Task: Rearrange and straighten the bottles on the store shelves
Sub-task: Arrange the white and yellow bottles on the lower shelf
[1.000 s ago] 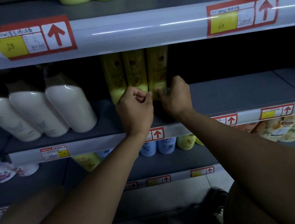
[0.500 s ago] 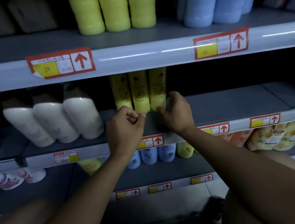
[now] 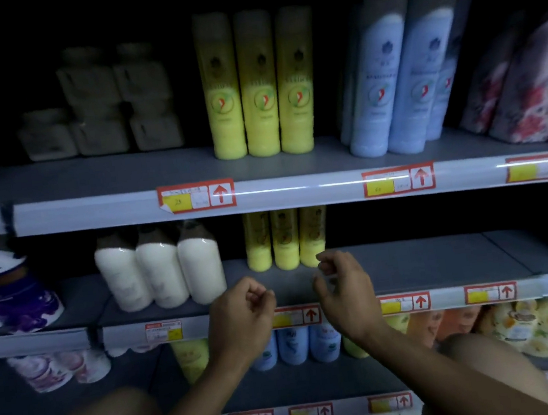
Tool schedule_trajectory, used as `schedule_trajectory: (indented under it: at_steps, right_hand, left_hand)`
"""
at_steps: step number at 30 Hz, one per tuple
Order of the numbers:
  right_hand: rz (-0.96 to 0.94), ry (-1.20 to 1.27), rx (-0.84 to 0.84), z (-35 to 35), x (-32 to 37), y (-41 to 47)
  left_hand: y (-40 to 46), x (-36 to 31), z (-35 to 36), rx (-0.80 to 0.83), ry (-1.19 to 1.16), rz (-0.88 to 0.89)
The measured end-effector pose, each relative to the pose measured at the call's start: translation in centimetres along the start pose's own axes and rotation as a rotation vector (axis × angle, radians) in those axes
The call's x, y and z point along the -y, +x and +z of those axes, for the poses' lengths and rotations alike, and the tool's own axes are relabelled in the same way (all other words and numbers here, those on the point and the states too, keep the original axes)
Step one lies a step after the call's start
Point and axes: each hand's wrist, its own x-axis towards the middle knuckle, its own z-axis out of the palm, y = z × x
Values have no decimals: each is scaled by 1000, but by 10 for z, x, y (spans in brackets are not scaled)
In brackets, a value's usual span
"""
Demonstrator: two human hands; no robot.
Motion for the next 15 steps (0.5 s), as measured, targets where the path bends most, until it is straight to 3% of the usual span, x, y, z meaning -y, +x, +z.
schedule_trajectory:
  at_steps: [9,12,15]
  right_hand:
    - [-458,23,-165,-55,100,28]
    - [-477,44,-235,-67,125,53]
    - [-379,67,-260,-74,140,80]
  left_hand:
    - [37,-88,-66,-217,-65,301]
    - [62,-110,-81,-266,-36,356]
    - [90,-122,-91,-271,25,337]
